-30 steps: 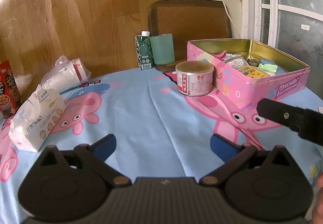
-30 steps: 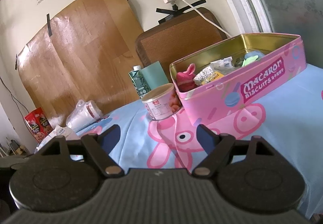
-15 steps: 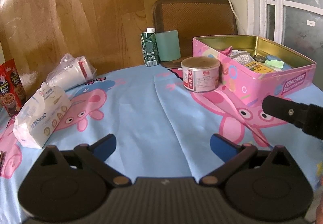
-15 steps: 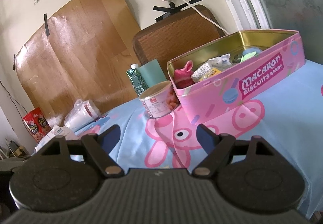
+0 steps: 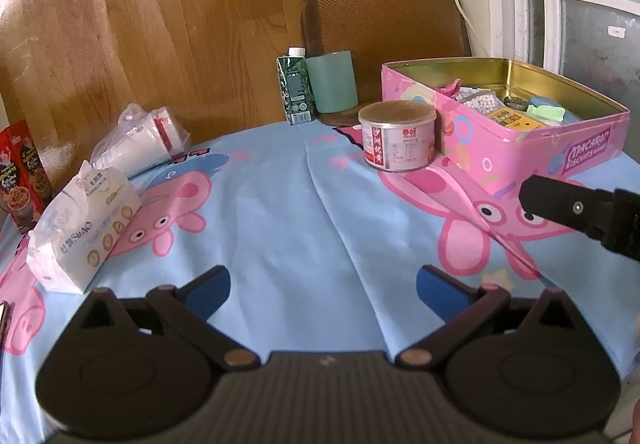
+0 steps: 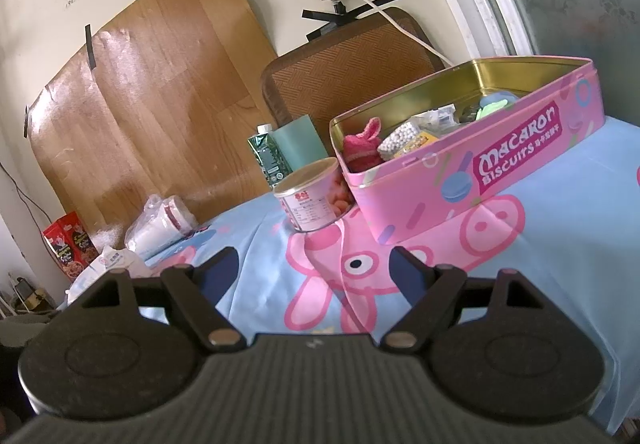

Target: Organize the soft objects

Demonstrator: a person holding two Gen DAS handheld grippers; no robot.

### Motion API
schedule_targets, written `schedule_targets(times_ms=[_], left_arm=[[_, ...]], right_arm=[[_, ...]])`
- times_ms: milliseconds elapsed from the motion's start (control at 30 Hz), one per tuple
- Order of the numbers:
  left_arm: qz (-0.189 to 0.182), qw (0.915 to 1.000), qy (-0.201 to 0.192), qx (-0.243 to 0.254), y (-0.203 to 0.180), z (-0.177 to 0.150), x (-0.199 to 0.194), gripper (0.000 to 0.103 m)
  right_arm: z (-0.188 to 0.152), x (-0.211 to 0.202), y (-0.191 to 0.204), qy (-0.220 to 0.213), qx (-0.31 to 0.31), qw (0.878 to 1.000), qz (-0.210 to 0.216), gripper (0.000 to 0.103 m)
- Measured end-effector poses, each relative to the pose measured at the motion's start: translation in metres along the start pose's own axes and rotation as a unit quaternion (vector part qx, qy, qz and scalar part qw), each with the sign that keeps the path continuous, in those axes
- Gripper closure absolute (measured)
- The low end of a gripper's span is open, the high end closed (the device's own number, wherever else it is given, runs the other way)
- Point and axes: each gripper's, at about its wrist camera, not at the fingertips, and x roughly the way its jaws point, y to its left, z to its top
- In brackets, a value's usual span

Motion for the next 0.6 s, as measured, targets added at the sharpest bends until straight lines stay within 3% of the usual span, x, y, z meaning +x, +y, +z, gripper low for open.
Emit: schedule_targets(times_ms=[600], left_arm=[[-0.021, 0.9996, 0.016, 0.003, 0.0018, -0.0036, 0.0039, 0.0]], right_arm=[[-0.0043, 0.0, 0.0085, -0.006, -0.001, 1.0, -0.015, 0.019]])
